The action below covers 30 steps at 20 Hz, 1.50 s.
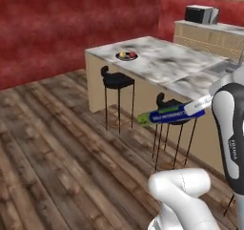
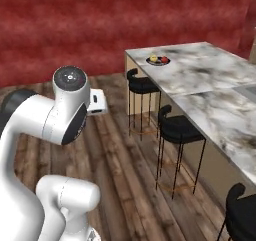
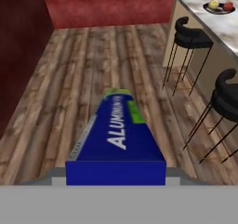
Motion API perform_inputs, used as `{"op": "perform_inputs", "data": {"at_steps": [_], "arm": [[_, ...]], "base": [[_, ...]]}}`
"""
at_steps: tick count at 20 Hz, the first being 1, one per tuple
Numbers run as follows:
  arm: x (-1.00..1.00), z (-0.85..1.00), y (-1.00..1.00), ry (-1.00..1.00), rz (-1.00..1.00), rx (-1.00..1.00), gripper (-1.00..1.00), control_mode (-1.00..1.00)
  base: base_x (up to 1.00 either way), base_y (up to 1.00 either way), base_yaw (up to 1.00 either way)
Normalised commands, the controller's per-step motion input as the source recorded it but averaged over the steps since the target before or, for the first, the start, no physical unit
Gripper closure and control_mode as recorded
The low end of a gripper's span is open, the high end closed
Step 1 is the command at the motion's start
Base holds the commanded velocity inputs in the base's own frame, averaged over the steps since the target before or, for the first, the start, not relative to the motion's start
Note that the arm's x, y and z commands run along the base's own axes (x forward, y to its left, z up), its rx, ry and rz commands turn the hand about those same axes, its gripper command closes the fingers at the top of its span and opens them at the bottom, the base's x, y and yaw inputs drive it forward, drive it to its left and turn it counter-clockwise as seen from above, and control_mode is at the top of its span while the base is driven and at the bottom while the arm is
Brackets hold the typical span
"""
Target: Retrieve the tupperware and aluminum foil from the cabinet and place them on the dining counter near the plate with potato and onion to prepare for storing leftovers.
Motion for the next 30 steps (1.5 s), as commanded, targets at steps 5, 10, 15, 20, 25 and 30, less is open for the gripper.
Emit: {"op": "perform_inputs", "data": {"at_steps": [5,10,15,20,25,30], "arm": [[0.0,0.0,0.0,0.0,0.0,0.0,1.0,1.0],[0.0,0.0,0.0,0.0,0.0,0.0,1.0,1.0],[0.0,0.0,0.0,0.0,0.0,0.0,1.0,1.0],[0.0,0.0,0.0,0.0,0.0,0.0,1.0,1.0],[0.0,0.0,0.0,0.0,0.0,0.0,1.0,1.0],[0.0,0.0,0.0,0.0,0.0,0.0,1.0,1.0]], "base": [[1.0,0.52,-0.25],[0.95,0.63,-0.23],[0.96,0.53,-0.25],[0.94,0.33,-0.34],[0.8,0.28,-0.43],[0.87,0.3,-0.4]]}}
